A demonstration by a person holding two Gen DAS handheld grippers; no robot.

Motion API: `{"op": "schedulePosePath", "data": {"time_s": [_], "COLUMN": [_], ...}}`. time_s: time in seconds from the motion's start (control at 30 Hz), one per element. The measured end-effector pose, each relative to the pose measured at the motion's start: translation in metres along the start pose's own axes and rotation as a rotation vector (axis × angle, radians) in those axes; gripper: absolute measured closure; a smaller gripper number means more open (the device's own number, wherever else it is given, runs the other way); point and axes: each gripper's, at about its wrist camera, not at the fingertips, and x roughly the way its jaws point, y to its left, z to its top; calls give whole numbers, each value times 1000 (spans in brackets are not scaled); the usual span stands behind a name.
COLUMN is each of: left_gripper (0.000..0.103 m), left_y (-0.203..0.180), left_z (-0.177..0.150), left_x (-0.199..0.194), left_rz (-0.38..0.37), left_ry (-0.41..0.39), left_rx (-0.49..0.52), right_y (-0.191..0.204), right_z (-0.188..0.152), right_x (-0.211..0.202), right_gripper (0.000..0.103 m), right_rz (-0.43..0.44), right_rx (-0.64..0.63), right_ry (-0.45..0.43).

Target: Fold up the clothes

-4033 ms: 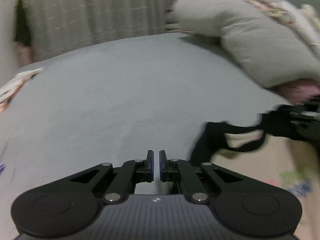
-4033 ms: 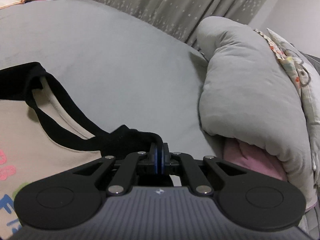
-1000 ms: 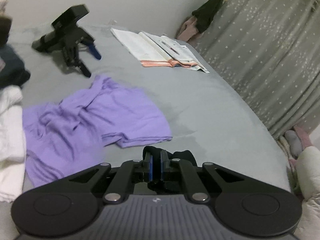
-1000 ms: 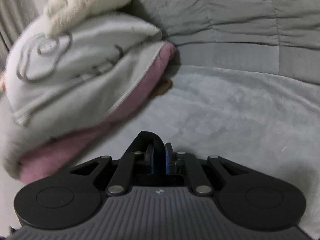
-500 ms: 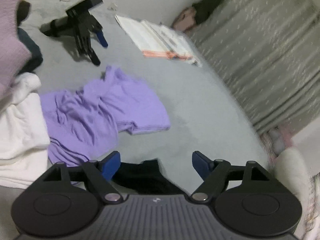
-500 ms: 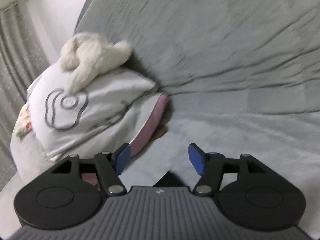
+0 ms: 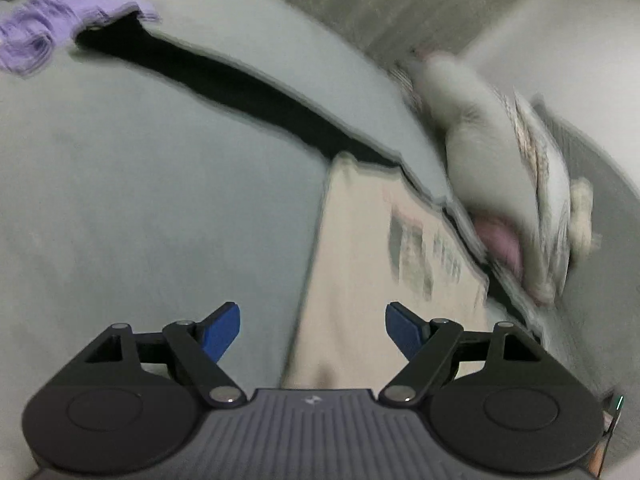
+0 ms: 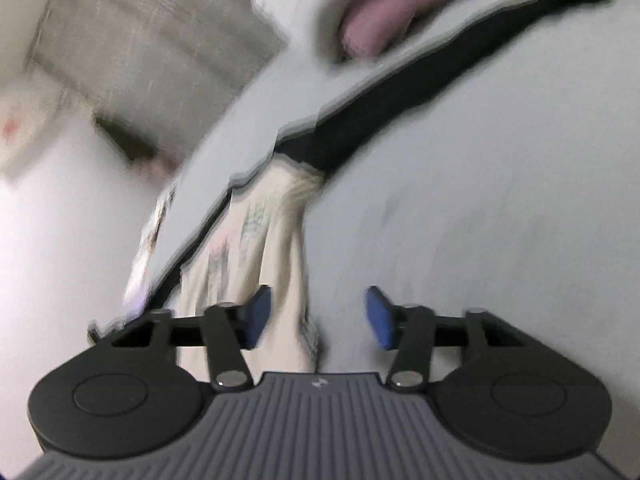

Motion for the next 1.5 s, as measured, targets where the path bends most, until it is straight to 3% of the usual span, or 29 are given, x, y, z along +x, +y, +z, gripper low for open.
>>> {"op": "schedulePosePath", "data": {"time_s": [0.1, 0.2, 0.27, 0.4, 0.43, 0.47, 0.5, 0.57, 0.63, 0.73, 0.9, 1.03, 1.1, 1.2, 1.37, 1.5], "left_gripper": [20, 20, 20, 22, 27, 41, 52, 85, 93, 96, 96, 96, 96, 97, 99, 98], "left_y": [5, 12, 6, -16, -20, -20, -20, -15, -11, -12, -17, -21, -24, -17, 1, 11], "left_z": [-17, -15, -14, -21, -22, -23, -22, -23, -23, -18, 3, 5, -1, -14, -34, -40], "left_x": [16, 24, 27, 35, 36, 37, 38, 40, 40, 25, -17, -36, -40, -47, -69, -68], "left_rz": [-77, -159, -192, -188, -181, -182, -183, -173, -157, -170, -272, -345, -331, -301, -260, -202], "left_ry": [8, 21, 52, 62, 58, 54, 48, 43, 36, -7, -181, -261, -268, -248, -226, -131], "left_rx": [17, -23, 7, 123, 144, 139, 118, 68, 44, 39, 2, -31, -10, -65, -112, -82], "right_y": [2, -5, -4, 3, 1, 3, 7, 18, 31, 41, 60, 75, 80, 81, 76, 59], "right_z": [-19, -24, -29, -34, -34, -35, -37, -41, -42, -40, -28, -25, -27, -33, -41, -46], "right_x": [5, 5, 8, 11, 14, 19, 24, 25, 16, 4, -29, -50, -61, -76, -83, -83], "right_gripper": [60, 60, 60, 60, 68, 88, 95, 95, 95, 95, 95, 95, 95, 95, 95, 96], "right_rz": [-25, 55, 75, 98, 117, 115, 97, 64, 71, 93, 169, 201, 206, 203, 139, 95], "right_rx": [-75, -9, -16, -26, 2, 11, 2, -47, -91, -113, -139, -176, -190, -208, -234, -210], "right_ry": [29, 37, 50, 58, 61, 61, 59, 38, 0, -48, -176, -274, -286, -280, -214, -143]}}
